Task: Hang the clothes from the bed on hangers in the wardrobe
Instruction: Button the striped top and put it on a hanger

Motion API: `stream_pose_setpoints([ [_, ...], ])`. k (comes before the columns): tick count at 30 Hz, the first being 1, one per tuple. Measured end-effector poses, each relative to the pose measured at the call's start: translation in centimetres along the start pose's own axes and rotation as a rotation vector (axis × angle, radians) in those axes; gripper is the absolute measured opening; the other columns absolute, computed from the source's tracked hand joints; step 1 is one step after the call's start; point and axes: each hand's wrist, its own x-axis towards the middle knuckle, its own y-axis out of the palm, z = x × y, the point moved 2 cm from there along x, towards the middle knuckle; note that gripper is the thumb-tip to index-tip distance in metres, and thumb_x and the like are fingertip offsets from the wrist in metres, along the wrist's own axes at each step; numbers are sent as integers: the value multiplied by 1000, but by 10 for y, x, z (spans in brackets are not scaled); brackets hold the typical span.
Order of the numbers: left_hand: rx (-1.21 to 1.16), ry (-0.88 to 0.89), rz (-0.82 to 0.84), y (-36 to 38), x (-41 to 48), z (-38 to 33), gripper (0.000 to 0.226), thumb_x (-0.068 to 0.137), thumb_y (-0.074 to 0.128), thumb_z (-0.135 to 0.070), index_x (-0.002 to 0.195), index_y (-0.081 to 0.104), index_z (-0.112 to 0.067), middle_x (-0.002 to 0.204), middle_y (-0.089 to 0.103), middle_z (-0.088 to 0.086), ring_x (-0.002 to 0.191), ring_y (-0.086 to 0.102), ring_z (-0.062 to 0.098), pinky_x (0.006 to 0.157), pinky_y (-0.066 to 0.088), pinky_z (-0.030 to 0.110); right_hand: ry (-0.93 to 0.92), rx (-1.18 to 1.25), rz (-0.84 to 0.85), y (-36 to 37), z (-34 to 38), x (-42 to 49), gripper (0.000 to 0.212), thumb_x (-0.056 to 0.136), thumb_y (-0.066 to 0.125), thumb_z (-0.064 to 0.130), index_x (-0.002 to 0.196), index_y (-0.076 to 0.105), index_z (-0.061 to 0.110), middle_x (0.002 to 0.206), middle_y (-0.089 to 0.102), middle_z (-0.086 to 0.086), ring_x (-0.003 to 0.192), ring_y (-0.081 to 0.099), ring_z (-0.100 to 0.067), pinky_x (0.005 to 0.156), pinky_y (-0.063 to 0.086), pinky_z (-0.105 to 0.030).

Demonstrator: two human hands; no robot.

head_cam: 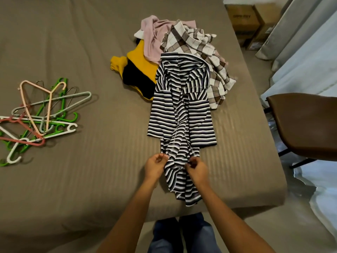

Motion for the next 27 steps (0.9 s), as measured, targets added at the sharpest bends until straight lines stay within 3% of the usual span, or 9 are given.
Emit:
stream_pose_setpoints([
  [2,-1,6,14,-4,2,1,4,90,61,-12,88,64,-13,91,69,6,87,63,20,87,50,34,-7,-306,-40,-4,-15,6,49,80,72,21,123,51,8,120,54,-12,111,53,-29,97,43,-38],
  [4,-1,9,34,-7,4,0,12,90,60,-12,102,65,-9,100,69,7,93,64,21,90,51,32,15,-400,-28,-7,-21,10,53,82,71,22,128,48,11,123,54,-12,116,49,-31,99,40,-38],
  [8,-14,26,80,-6,2,-1,18,90,59,-11,106,66,-17,98,69,3,92,65,21,88,52,33,32,-383,-23,-16,-25,22,18,83,64,16,99,63,8,109,59,-15,113,48,-32,88,35,-29],
  [13,76,169,115,7,-5,-20,27,92,53,-5,106,65,-25,88,64,-7,83,59,12,84,49,28,-15,-226,110,-24,-20,23,55,78,72,9,122,42,-4,118,53,-18,109,53,-32,88,39,-31],
  [15,158,233,128,11,-5,-27,30,94,48,-5,111,66,-22,95,65,-9,86,58,10,83,48,26,8,-250,100,-28,-14,24,45,82,68,10,120,51,-4,114,62,-19,108,58,-33,84,42,-31],
  [18,315,316,149,13,-3,-34,28,95,47,-6,113,67,-14,103,63,-11,90,57,4,77,42,3,9,-247,-27,-41,-3,19,29,85,64,14,110,63,-1,104,68,-20,99,63,-35,74,42,-28],
  [22,300,288,152,19,-9,-40,19,91,60,-13,108,66,-9,78,61,-9,69,54,-2,64,40,1,-299,-211,-262,-65,22,-16,20,81,64,5,101,62,7,94,66,-10,84,61,-26,66,32,-23],
  [25,171,225,232,28,-18,-50,14,86,65,-6,100,66,-9,73,61,-4,65,57,-1,65,46,6,-486,-235,-171,-75,43,-38,26,74,66,-4,97,64,8,88,60,2,77,54,-12,65,33,-15],
  [27,101,193,295,35,-22,-60,16,84,65,1,96,65,-10,75,64,1,70,60,6,69,49,10,-387,-105,-37,-76,53,-41,24,72,67,-3,90,63,11,78,60,7,69,53,-7,60,35,-11],
])
